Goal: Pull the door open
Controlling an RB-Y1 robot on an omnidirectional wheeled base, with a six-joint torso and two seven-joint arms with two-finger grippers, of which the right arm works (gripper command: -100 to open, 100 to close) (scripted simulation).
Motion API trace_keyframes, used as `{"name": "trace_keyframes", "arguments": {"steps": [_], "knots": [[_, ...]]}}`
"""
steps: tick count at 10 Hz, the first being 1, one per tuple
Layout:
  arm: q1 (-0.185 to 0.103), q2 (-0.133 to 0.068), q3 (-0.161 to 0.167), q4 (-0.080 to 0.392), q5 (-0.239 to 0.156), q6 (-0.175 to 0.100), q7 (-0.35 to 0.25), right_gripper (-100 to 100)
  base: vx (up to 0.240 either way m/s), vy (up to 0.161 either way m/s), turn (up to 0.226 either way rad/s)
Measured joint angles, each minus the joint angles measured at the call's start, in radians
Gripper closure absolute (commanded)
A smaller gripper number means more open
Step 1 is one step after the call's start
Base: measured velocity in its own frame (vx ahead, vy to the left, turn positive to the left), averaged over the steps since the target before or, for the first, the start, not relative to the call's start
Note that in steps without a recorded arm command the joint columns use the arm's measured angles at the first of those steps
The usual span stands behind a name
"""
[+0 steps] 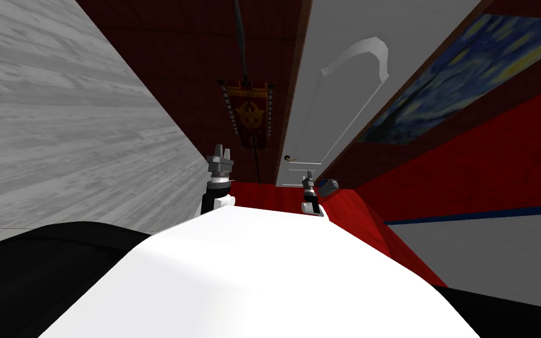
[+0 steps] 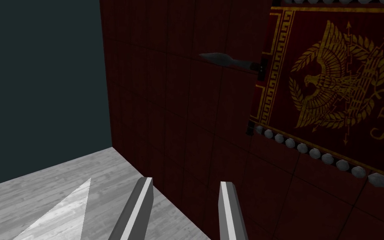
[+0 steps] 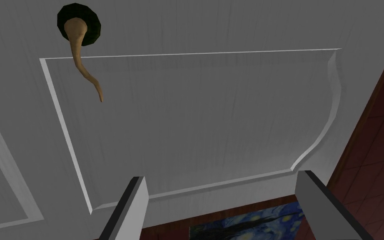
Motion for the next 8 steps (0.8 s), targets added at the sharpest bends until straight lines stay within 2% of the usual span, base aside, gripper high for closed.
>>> {"name": "trace_keyframes", "arguments": {"steps": [2,5,8], "knots": [[-0.017,-0.002,0.004,0.056,-0.005,-0.011,0.005,-100,0.105,0.011,0.057],[-0.053,-0.019,0.005,0.150,-0.018,-0.026,0.001,-100,0.104,0.009,0.053],[-0.085,-0.027,0.007,0.221,-0.027,-0.028,0.005,-100,0.105,0.013,0.053]]}}
